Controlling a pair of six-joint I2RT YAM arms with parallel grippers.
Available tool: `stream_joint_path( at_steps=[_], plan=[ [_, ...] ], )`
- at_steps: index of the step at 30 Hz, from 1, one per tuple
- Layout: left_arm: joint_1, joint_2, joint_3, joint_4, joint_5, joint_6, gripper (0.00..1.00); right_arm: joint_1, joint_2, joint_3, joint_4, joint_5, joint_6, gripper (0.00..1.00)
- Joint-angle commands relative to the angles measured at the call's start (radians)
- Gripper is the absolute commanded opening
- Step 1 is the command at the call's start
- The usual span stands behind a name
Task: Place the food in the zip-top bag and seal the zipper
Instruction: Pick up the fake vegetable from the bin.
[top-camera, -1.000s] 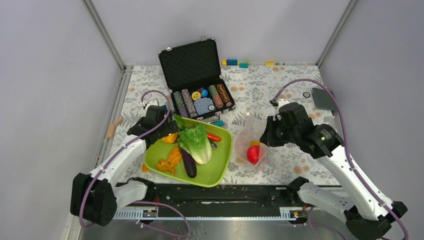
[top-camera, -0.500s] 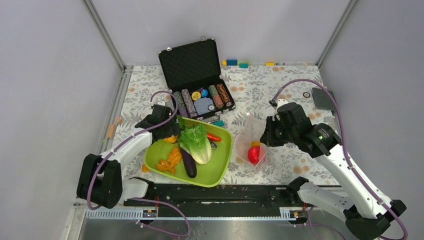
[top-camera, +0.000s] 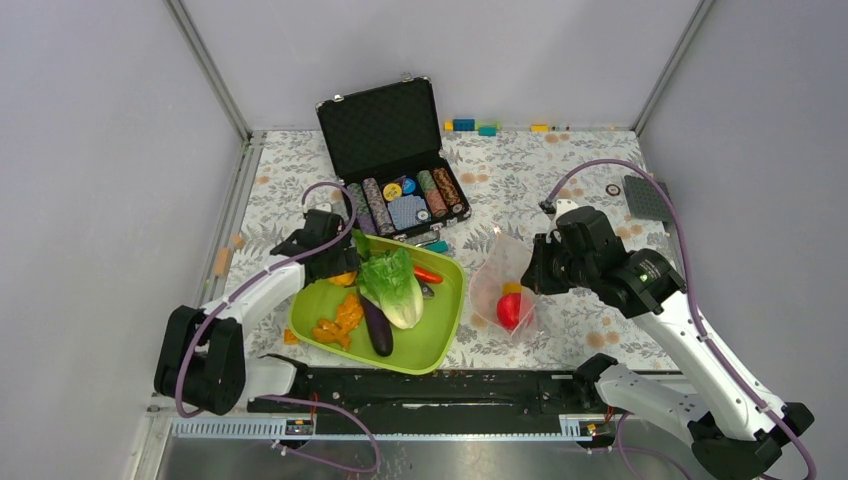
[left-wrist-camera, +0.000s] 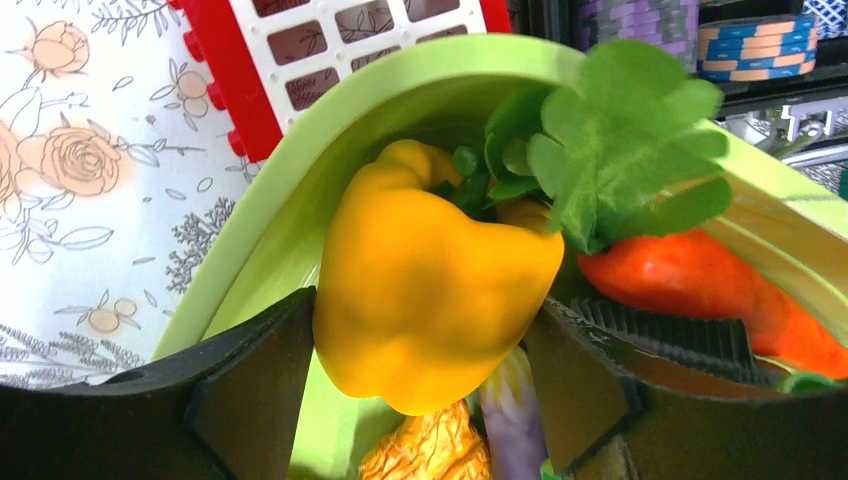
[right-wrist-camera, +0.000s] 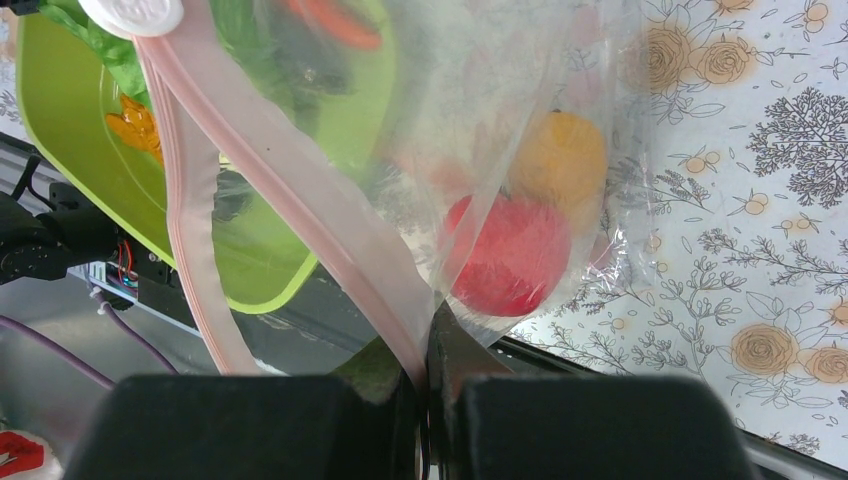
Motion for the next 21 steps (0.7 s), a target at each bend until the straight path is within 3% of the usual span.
stream_joint_path(
  at_steps=[1,10,14,18,21],
  plan=[
    [0.002,-0.124,0.033,-0.054,0.022,-0.057,0.49,-0.004,-0.013,0.001,0.005,0.017,-0.015,0.03],
    [0.001,-0.464,0.065,-0.266,0.07,-0.177,0.44,-0.003,-0.017,-0.004,-0.013,0.039,-0.02,0.03],
    [-0.002,-0.622,0.092,-0.277,0.141,-0.181,0.44,-0.004,-0.02,-0.002,-0.012,0.039,-0.016,0.03],
    [-0.004,-0.722,0.091,-0.138,0.39,-0.183,0.42,-0.003,-0.015,0.009,-0.013,0.032,-0.015,0.03],
    [-0.015,-0.733,0.061,0.102,0.733,-0.23,0.4,-0.004,-0.006,0.019,-0.012,-0.001,-0.016,0.03]
  ],
)
